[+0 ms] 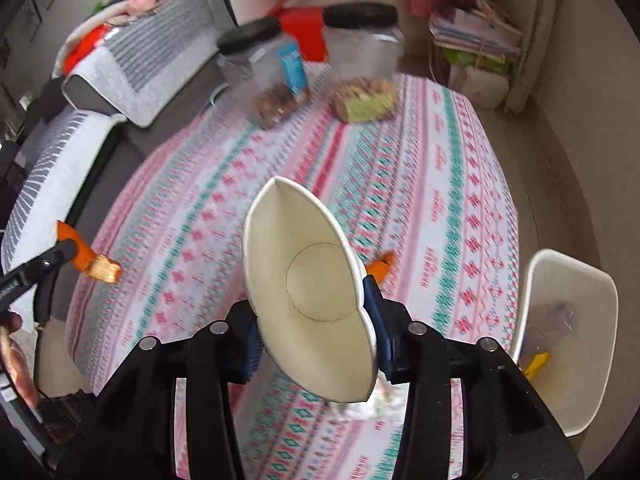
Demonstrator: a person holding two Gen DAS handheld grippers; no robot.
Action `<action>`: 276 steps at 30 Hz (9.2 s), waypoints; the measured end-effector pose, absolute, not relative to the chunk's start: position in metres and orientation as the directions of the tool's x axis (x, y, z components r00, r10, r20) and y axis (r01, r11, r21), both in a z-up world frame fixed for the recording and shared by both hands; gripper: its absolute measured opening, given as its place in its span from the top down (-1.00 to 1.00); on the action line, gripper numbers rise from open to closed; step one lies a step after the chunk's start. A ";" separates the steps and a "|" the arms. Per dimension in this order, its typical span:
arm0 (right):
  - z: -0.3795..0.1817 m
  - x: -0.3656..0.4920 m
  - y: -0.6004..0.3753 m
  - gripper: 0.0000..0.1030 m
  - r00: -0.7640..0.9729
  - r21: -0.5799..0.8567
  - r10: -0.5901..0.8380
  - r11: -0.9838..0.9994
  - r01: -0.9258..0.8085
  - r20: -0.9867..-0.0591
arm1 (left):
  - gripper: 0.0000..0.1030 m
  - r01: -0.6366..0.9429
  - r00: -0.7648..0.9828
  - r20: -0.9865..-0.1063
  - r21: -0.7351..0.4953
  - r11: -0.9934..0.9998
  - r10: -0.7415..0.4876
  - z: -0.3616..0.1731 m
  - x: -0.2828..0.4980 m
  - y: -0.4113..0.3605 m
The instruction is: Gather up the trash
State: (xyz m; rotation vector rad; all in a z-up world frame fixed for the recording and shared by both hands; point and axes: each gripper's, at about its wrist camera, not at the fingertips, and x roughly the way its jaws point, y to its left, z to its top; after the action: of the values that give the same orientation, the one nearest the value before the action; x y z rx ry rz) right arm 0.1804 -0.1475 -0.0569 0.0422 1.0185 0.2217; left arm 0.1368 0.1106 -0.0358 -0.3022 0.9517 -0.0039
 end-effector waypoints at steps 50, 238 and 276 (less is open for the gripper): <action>-0.019 0.166 -0.180 0.11 0.671 0.156 0.170 0.984 -0.081 -0.721 | 0.54 -0.134 0.335 -0.941 -0.093 0.987 -0.043 -0.159 0.225 0.035; -0.076 0.197 -0.146 0.44 0.613 0.169 0.101 0.984 0.054 -0.784 | 0.05 -0.028 0.620 -0.784 -0.071 0.997 -0.038 -0.032 0.150 0.080; 0.001 0.123 -0.201 0.44 0.783 0.076 0.057 0.997 -0.013 -0.619 | 0.05 -0.010 0.740 -0.662 -0.188 0.982 -0.119 0.001 0.146 0.012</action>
State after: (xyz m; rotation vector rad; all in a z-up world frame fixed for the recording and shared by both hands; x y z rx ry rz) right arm 0.1229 -0.2008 0.0006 0.0682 0.6700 0.0383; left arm 0.1461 0.0122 0.0015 -0.1840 0.7362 -0.0601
